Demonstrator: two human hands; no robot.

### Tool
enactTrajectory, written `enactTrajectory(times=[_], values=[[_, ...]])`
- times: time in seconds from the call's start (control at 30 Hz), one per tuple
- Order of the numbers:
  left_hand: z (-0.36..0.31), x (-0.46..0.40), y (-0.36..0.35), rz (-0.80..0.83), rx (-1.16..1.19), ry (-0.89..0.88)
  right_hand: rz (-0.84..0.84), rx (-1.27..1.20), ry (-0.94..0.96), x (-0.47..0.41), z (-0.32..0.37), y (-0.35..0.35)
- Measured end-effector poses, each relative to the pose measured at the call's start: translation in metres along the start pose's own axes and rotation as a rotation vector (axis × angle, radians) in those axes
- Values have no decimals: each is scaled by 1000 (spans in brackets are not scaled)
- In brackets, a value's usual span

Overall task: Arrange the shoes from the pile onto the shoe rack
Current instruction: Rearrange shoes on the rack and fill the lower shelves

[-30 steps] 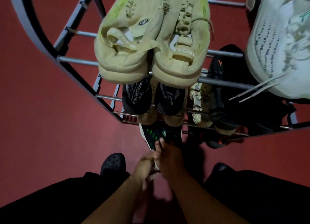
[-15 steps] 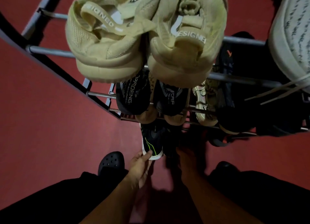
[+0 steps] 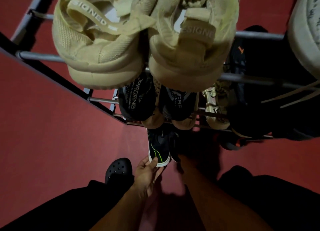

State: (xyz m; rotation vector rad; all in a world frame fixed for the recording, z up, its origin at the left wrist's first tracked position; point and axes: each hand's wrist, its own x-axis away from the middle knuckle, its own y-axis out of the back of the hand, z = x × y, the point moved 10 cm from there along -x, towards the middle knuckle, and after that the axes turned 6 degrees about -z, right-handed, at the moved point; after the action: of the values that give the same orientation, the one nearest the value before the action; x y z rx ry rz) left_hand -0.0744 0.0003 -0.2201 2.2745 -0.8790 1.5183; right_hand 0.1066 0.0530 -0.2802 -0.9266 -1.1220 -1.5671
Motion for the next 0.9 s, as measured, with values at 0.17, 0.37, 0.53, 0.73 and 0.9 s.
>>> enactTrajectory(times=[0.17, 0.37, 0.53, 0.73, 0.9], values=[[-5, -2, -4, -23, 58, -8, 117, 13, 17, 4, 1, -11], [-19, -11, -9, -11, 45, -1, 215, -139, -14, 21, -7, -32], [-27, -13, -13, 21, 40, -21, 290, -449, -94, 20, -8, -54], [-37, -17, -24, 21, 100, -45, 224, -578, -33, 30, 11, -35], [-42, -23, -32, -17, 93, -67, 87, -344, 250, 32, 40, -2]])
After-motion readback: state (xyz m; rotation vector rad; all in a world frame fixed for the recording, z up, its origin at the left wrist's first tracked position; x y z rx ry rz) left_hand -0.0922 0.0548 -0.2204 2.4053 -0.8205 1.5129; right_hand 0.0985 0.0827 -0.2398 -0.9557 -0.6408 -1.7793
